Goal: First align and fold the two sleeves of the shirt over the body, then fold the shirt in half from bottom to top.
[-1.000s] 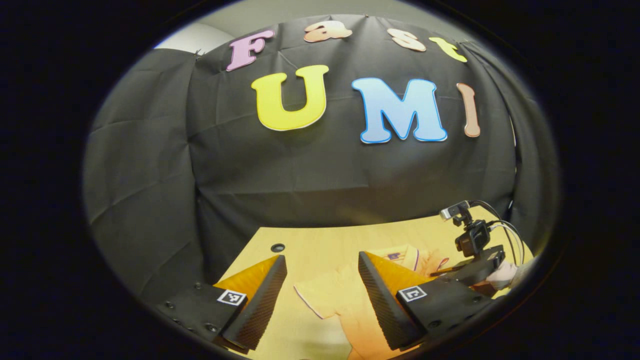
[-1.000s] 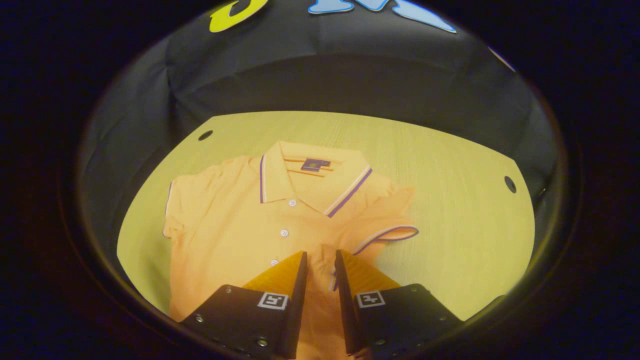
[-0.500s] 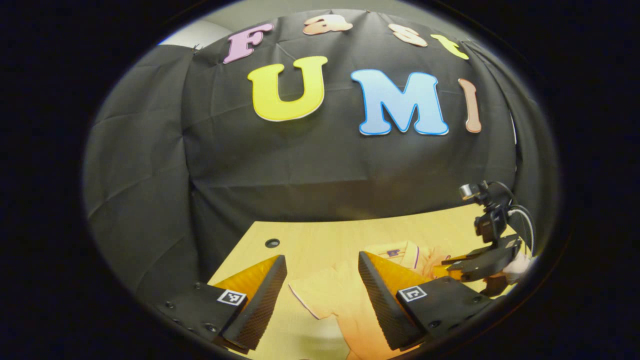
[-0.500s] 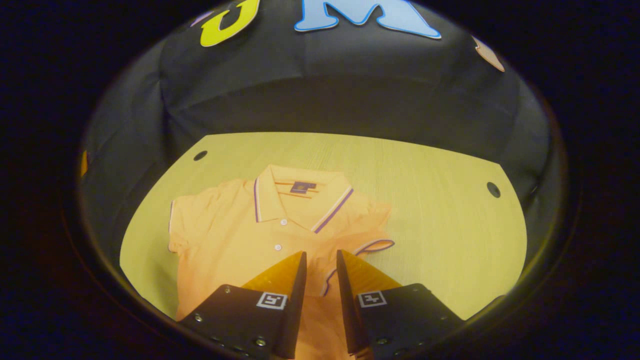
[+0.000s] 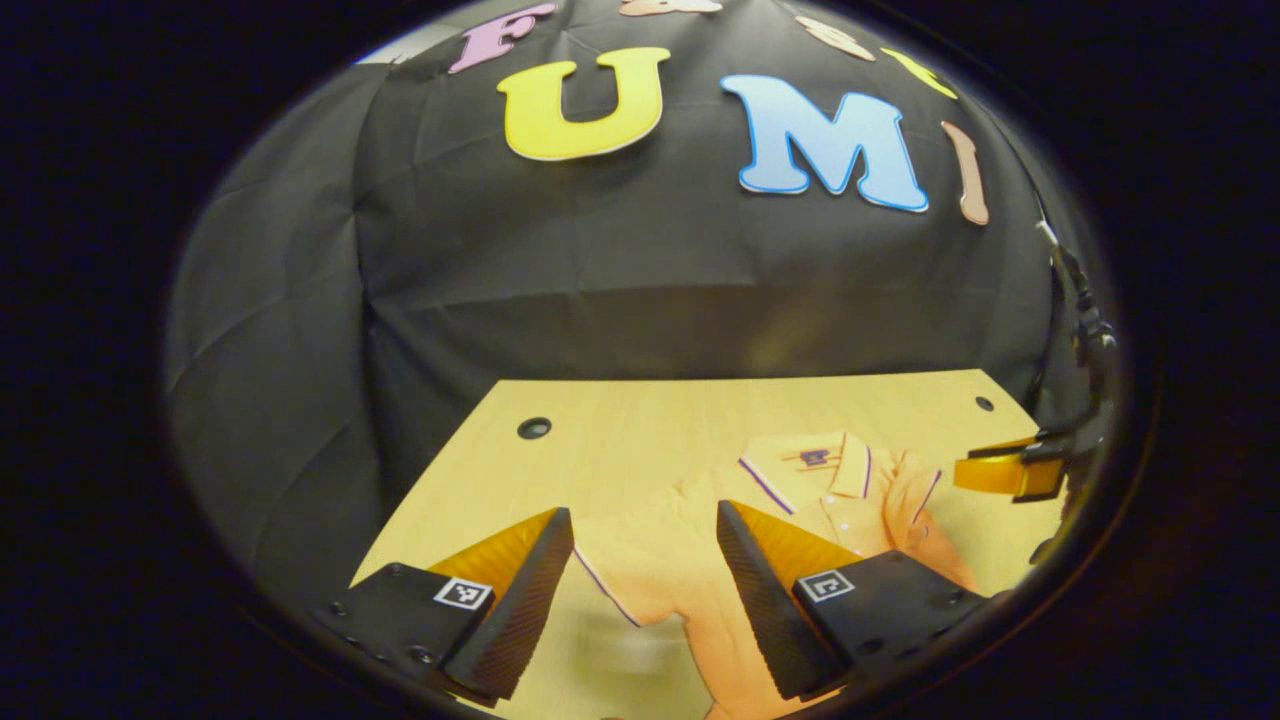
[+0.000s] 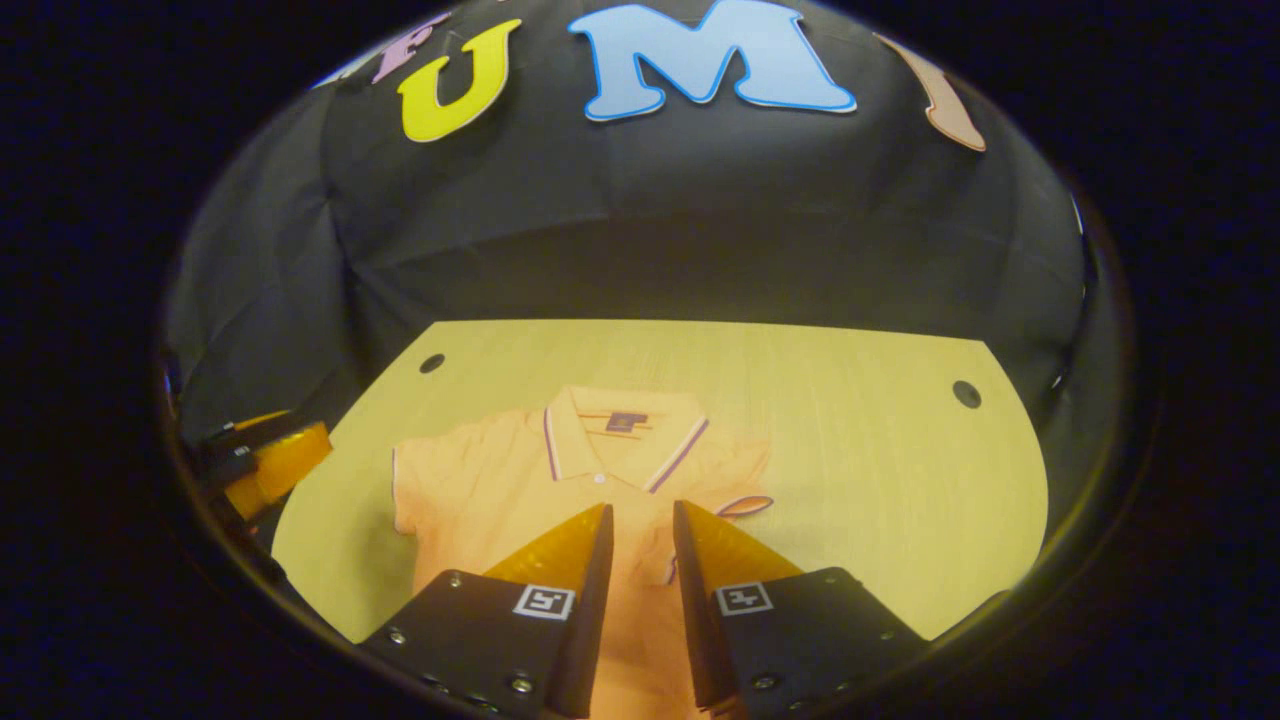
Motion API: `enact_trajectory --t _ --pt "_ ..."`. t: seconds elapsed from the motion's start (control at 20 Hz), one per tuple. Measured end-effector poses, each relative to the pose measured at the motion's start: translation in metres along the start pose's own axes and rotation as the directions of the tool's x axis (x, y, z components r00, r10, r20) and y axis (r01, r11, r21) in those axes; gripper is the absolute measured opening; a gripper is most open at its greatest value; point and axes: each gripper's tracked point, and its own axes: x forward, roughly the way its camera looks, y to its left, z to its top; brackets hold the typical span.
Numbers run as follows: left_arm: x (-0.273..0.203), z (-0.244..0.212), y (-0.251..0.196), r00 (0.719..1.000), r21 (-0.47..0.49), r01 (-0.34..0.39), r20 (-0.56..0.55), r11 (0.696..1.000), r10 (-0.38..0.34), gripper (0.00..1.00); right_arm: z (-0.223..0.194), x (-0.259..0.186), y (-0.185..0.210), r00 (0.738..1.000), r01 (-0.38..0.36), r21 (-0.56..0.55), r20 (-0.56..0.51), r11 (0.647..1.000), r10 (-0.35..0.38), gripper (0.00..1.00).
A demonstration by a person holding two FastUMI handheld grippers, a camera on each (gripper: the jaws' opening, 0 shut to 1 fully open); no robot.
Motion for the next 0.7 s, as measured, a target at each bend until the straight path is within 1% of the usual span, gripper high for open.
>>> enact_trajectory --t 0.05,0.1,0.15,0.2,0.25,0.3,0.35,0.4,0.45,0.5,0.55,0.65,0.7 --pt "0.006 -0.008 0.002 1.000 -0.005 0.000 -0.018 1.000 0.000 0.92 0.002 -0.005 0.001 1.000 0.000 0.003 0.007 1.000 0.000 0.34" --pt "0.012 -0.015 0.003 0.999 -0.012 0.000 -0.036 1.000 -0.001 0.98 0.004 -0.008 0.001 1.000 0.005 -0.001 0.014 1.000 -0.005 0.37" --pt "0.020 -0.025 0.004 0.998 -0.020 0.000 -0.057 1.000 -0.001 0.98 0.005 -0.013 0.000 1.000 0.008 -0.004 0.021 1.000 -0.008 0.34" --pt "0.027 -0.034 0.005 0.997 -0.027 -0.001 -0.079 1.000 -0.002 0.98 0.006 -0.017 0.001 1.000 0.008 -0.004 0.024 1.000 -0.008 0.34" --pt "0.036 -0.043 0.007 0.995 -0.033 -0.004 -0.100 0.999 0.001 0.95 0.007 -0.021 0.002 1.000 0.006 -0.001 0.030 1.000 -0.006 0.37" --pt "0.043 -0.052 0.008 0.993 -0.037 -0.007 -0.122 0.999 0.002 0.98 0.009 -0.025 0.003 0.999 0.006 0.005 0.035 1.000 -0.006 0.37" --pt "0.051 -0.063 0.010 0.989 -0.040 -0.011 -0.145 0.999 0.005 0.95 0.009 -0.026 0.002 0.999 0.004 0.012 0.037 1.000 -0.004 0.37" --pt "0.058 -0.072 0.012 0.985 -0.041 -0.013 -0.173 0.999 0.006 0.98 0.010 -0.027 0.002 0.999 0.005 0.017 0.038 1.000 -0.006 0.37" --pt "0.062 -0.084 0.013 0.979 -0.041 -0.016 -0.205 0.999 0.007 0.99 0.009 -0.029 0.001 0.999 0.009 0.021 0.041 1.000 -0.010 0.37" --pt "0.068 -0.093 0.015 0.973 -0.041 -0.021 -0.229 0.999 0.011 0.96 0.009 -0.030 0.000 0.999 0.015 0.022 0.040 1.000 -0.016 0.34" --pt "0.074 -0.099 0.015 0.970 -0.044 -0.022 -0.244 0.999 0.011 0.96 0.008 -0.031 -0.001 0.999 0.022 0.022 0.038 1.000 -0.023 0.37" --pt "0.083 -0.111 0.013 0.964 -0.049 -0.024 -0.267 0.999 0.010 0.97 0.005 -0.038 -0.006 0.999 0.033 0.019 0.035 0.999 -0.034 0.37" --pt "0.087 -0.117 0.012 0.961 -0.048 -0.024 -0.276 0.999 0.010 0.99 0.003 -0.040 -0.008 0.999 0.037 0.019 0.032 0.999 -0.037 0.37"
